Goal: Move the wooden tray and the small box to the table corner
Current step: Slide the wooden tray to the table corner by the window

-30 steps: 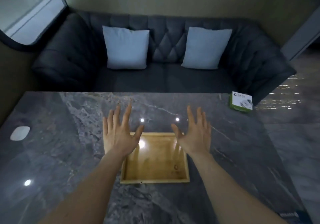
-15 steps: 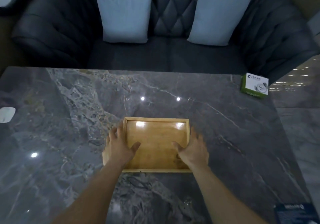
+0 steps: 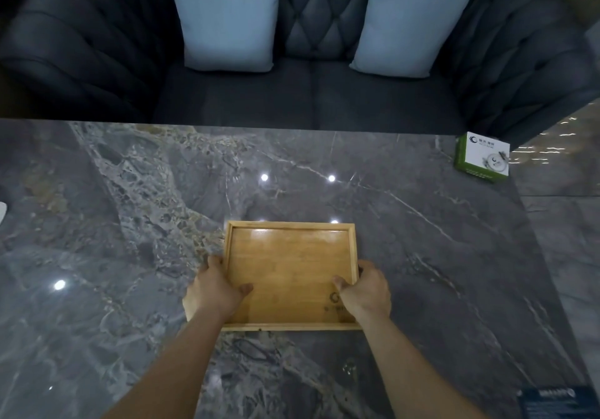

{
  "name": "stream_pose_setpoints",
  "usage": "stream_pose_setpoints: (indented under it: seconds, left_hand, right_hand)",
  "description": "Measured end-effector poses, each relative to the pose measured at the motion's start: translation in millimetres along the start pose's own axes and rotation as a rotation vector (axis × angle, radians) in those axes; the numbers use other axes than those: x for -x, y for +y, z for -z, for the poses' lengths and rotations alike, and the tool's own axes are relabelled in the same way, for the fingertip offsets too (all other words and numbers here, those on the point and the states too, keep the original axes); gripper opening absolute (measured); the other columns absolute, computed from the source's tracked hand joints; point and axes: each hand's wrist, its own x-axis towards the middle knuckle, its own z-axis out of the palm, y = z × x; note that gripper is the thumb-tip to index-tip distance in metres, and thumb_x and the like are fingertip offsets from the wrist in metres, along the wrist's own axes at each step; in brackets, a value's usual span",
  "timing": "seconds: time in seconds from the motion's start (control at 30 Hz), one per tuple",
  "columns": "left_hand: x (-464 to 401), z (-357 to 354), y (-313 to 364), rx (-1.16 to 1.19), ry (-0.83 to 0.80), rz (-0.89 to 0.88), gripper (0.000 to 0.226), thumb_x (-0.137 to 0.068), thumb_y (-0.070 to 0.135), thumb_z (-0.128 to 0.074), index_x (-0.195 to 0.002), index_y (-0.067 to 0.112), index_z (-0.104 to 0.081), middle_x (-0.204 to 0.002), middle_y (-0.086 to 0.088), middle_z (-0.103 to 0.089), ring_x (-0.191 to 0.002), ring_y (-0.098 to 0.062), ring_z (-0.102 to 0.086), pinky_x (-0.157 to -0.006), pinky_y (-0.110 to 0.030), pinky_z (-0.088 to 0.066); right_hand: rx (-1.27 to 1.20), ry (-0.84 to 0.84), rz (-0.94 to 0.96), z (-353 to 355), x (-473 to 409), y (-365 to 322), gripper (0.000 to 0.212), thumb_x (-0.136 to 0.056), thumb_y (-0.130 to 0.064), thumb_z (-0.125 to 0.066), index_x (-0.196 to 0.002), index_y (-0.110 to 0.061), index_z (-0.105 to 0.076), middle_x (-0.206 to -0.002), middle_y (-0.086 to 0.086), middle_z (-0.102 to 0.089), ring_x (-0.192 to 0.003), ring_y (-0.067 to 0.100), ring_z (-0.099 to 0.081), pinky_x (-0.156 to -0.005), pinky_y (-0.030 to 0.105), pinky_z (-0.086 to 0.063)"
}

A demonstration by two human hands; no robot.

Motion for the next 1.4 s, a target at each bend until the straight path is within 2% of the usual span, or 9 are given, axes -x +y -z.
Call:
stream_pose_setpoints:
  seconds: [0.2, 0.47, 0.6, 0.7, 0.8, 0.87, 1.13, 1.27, 1.4]
  left_hand:
    - [3, 2, -3, 0.06, 0.034, -0.004, 0.067, -0.072, 0.047, -0.082, -0.126, 0.024, -0.049, -0.122, -0.007, -0.065, -0.107, -0.034, -0.064, -0.079, -0.046, -0.055]
    - [12, 25, 2, 0.152, 0.179, -0.037, 0.028, -0.09, 0.032, -0.062, -0.117, 0.032, -0.054, -0.11, -0.002, -0.072, -0.096, -0.033, -0.067, -0.066, -0.037, -0.046]
    - [23, 44, 5, 0.221, 0.261, -0.064, 0.024, -0.093, 0.032, -0.057, -0.117, 0.033, -0.056, -0.108, 0.001, -0.074, -0.093, -0.032, -0.068, -0.069, -0.039, -0.051]
    - [32, 60, 4, 0.244, 0.305, -0.066, 0.025, -0.093, 0.034, -0.058, -0.118, 0.033, -0.057, -0.107, 0.002, -0.074, -0.093, -0.032, -0.068, -0.073, -0.041, -0.054]
    - [39, 73, -2, 0.272, 0.355, -0.057, 0.026, -0.093, 0.034, -0.058, -0.119, 0.033, -0.059, -0.107, 0.002, -0.074, -0.094, -0.031, -0.067, -0.071, -0.04, -0.052]
    - [45, 80, -8, 0.287, 0.382, -0.046, 0.027, -0.093, 0.034, -0.058, -0.12, 0.033, -0.059, -0.109, 0.002, -0.073, -0.096, -0.031, -0.067, -0.07, -0.038, -0.048]
    - [58, 105, -71, 0.403, 0.458, 0.06, 0.028, -0.092, 0.034, -0.057, -0.119, 0.038, -0.058, -0.106, 0.008, -0.074, -0.095, -0.027, -0.068, -0.072, -0.039, -0.052]
    - [55, 120, -121, 0.457, 0.486, 0.152, 0.025, -0.09, 0.034, -0.056, -0.115, 0.039, -0.058, -0.101, 0.009, -0.074, -0.091, -0.027, -0.069, -0.071, -0.038, -0.053]
    - [47, 137, -181, 0.527, 0.521, 0.249, 0.023, -0.086, 0.031, -0.055, -0.108, 0.039, -0.058, -0.094, 0.009, -0.074, -0.088, -0.027, -0.069, -0.074, -0.041, -0.056]
  right_hand:
    - [0.009, 0.041, 0.009, 3, 2, 0, 0.041, -0.082, -0.035, -0.08, -0.119, -0.023, -0.064, -0.114, 0.003, -0.069, -0.105, 0.028, -0.067, -0.078, 0.037, -0.053]
    - [0.0, 0.1, 0.062, 28, 3, -15, 0.025, -0.089, -0.025, -0.072, -0.112, -0.025, -0.065, -0.109, 0.002, -0.07, -0.099, 0.027, -0.066, -0.07, 0.032, -0.045]
    - [-0.017, 0.164, 0.11, 44, 9, -30, 0.019, -0.09, -0.015, -0.067, -0.105, -0.026, -0.066, -0.092, -0.003, -0.065, -0.078, 0.019, -0.057, -0.063, 0.031, -0.044]
    - [-0.034, 0.187, 0.163, 53, 16, -43, 0.02, -0.09, -0.012, -0.065, -0.103, -0.028, -0.067, -0.081, -0.008, -0.056, -0.073, 0.017, -0.053, -0.057, 0.028, -0.041]
    - [-0.041, 0.184, 0.223, 60, 24, -55, 0.02, -0.092, -0.013, -0.061, -0.104, -0.028, -0.067, -0.083, -0.008, -0.055, -0.073, 0.017, -0.052, -0.051, 0.027, -0.035]
    - [-0.048, 0.178, 0.259, 62, 30, -64, 0.018, -0.095, -0.014, -0.056, -0.105, -0.025, -0.067, -0.086, -0.003, -0.056, -0.074, 0.018, -0.052, -0.053, 0.028, -0.035]
    - [0.013, 0.131, 0.416, 39, 66, -120, 0.019, -0.093, -0.015, -0.056, -0.104, -0.025, -0.068, -0.082, -0.005, -0.056, -0.077, 0.019, -0.054, -0.066, 0.034, -0.047]
    - [0.075, 0.081, 0.498, 5, 90, -160, 0.025, -0.091, -0.014, -0.057, -0.108, -0.03, -0.067, -0.089, -0.004, -0.06, -0.077, 0.019, -0.053, -0.06, 0.032, -0.043]
    - [0.115, 0.016, 0.595, -40, 119, -208, 0.03, -0.088, -0.009, -0.058, -0.107, -0.028, -0.071, -0.093, 0.001, -0.067, -0.082, 0.024, -0.06, -0.068, 0.034, -0.049]
